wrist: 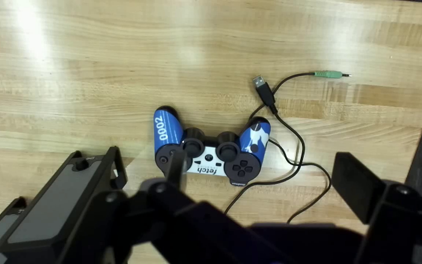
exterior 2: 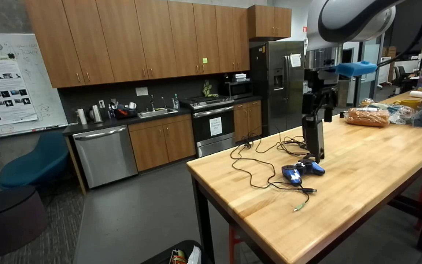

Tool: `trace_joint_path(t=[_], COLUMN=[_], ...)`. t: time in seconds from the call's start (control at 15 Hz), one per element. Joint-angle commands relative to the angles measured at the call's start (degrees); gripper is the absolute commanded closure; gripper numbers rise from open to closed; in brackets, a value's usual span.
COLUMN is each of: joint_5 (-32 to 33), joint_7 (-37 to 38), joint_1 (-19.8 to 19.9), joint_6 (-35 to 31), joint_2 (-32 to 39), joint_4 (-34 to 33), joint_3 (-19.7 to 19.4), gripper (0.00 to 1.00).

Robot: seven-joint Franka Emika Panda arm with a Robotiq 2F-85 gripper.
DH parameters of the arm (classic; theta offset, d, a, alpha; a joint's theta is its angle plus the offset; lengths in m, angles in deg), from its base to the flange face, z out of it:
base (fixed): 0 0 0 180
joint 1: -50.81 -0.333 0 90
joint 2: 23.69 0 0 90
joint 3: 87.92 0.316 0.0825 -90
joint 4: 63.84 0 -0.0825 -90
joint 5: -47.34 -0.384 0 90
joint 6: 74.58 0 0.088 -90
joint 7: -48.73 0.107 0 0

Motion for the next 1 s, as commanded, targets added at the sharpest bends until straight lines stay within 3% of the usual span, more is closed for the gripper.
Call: trace_joint_path(t=[0.0, 0.93], joint_5=[-0.1, -0.6], joint_7=[0.0, -0.5], joint_1=[0.1, -0.5], joint_6=[0.1, -1.0], joint_2=[0.0, -0.3], joint_4=[-0.1, 0.9], joint_3=[0.1, 0.2], gripper=[0.00, 0.00])
